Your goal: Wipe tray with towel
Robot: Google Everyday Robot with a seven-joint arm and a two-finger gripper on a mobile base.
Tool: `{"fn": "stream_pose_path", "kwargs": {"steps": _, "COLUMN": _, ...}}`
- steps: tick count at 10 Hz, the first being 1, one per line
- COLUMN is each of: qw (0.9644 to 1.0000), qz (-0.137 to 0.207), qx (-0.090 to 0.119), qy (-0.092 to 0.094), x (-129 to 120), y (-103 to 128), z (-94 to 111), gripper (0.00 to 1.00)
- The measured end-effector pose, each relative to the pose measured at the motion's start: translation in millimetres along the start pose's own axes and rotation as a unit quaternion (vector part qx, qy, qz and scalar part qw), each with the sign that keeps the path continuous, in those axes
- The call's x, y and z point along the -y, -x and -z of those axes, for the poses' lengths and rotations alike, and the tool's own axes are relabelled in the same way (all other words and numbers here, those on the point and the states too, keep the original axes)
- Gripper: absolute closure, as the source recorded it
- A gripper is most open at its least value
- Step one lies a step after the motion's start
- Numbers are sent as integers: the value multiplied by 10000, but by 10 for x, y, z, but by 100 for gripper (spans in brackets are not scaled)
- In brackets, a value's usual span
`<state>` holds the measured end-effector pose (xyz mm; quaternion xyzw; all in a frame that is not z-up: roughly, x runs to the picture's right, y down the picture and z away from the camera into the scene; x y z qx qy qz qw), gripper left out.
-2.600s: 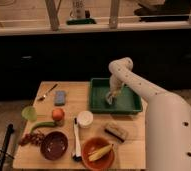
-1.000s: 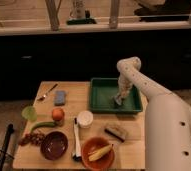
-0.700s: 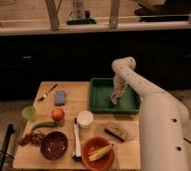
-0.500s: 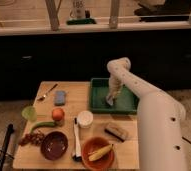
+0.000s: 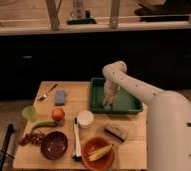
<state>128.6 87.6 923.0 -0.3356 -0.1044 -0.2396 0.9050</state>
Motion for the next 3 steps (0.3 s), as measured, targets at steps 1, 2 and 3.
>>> {"fn": "stream_pose_path", "kwargs": {"steps": 1, "qw": 10000, "qz": -24, "qx": -38, "qy": 63, "x": -133, "y": -95, "z": 4, "gripper": 100}}
{"fn": "stream_pose_path", "kwargs": {"steps": 2, "qw": 9998, "qz": -88, "qx": -113, "qy": 119, "x": -266, "y": -215, "z": 9, "gripper": 100}}
{"fn": "stream_pose_path", "kwargs": {"steps": 3, "qw": 9994, "qz": -231, "qx": -220, "qy": 138, "x": -381, "y": -368, "z": 31, "gripper": 100}}
